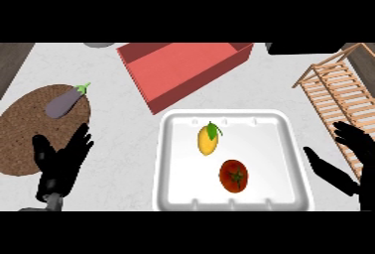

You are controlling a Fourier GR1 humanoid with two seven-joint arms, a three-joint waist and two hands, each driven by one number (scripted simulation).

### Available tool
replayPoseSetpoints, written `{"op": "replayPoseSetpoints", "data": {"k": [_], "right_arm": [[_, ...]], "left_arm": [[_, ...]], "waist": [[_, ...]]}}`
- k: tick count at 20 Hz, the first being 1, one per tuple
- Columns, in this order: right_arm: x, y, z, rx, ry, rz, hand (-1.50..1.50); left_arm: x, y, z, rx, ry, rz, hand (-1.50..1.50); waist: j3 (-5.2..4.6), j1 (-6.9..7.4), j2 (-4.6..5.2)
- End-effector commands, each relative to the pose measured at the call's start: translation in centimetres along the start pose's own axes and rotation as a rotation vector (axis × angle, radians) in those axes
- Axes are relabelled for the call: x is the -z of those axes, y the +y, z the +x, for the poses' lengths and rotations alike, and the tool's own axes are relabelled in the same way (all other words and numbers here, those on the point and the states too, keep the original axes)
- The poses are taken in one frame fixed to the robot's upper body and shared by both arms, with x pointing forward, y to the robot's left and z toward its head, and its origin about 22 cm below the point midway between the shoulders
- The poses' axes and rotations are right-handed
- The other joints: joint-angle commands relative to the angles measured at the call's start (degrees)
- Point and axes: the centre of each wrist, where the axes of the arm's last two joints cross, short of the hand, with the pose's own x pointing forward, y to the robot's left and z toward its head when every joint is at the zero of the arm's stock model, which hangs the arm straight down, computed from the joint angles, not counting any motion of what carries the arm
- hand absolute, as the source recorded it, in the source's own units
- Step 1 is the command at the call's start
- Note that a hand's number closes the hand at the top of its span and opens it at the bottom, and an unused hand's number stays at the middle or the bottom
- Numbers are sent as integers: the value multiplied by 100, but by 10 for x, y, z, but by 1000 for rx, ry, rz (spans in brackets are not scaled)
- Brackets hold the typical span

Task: Pick the lemon from the tray and place it in the tiered shelf

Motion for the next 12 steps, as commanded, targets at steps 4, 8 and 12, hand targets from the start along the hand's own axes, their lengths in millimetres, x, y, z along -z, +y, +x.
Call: {"op": "replayPoseSetpoints", "data": {"k": [4, 8, 12], "right_arm": [[-64, 1, 34, -41, -32, 190, -150], [-73, 17, 74, -77, 2, 252, -150], [-72, 31, 108, -209, 63, 310, -150]], "left_arm": [[4, -1, -5, 0, 14, -19, 0], [2, 9, -5, 10, 18, -33, 0], [16, 10, 1, 15, 3, -55, 0]], "waist": [[6, 148, 8], [4, 235, 17], [-9, 283, 41]]}}
